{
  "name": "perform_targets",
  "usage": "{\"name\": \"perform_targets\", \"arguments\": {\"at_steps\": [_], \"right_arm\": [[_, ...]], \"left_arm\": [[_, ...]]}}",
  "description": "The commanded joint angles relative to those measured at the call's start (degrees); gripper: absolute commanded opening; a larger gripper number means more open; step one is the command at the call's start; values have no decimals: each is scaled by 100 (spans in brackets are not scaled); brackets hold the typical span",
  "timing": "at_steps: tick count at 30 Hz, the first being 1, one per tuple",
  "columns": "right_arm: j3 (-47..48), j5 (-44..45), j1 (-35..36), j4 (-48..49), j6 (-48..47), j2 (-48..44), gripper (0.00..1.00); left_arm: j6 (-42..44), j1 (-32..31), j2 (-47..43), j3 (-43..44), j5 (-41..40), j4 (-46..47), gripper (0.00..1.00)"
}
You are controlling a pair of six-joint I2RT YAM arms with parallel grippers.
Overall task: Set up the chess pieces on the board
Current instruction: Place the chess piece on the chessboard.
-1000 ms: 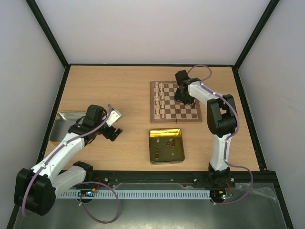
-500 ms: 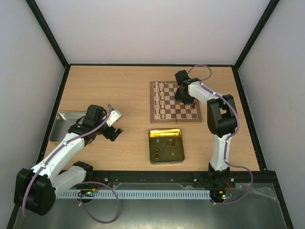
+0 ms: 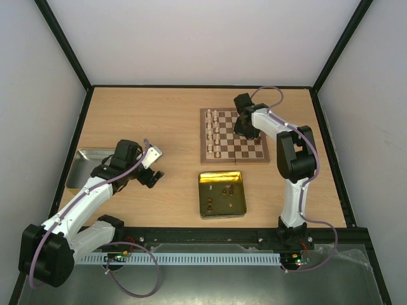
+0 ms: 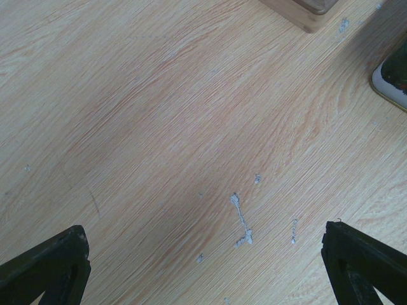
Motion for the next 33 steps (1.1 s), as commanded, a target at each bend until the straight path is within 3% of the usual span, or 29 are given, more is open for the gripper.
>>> {"name": "perform_targets", "arguments": {"at_steps": [1, 22, 33], "right_arm": [[-28, 226, -49, -20, 28, -7, 10], [-8, 214, -66, -13, 39, 89, 10], [-141, -255, -2, 160, -65, -55, 11]], "left_arm": [[13, -32, -91, -85, 85, 18, 99], [30, -40, -75, -83, 99, 19, 99], [18, -42, -68, -86, 78, 19, 99]]}}
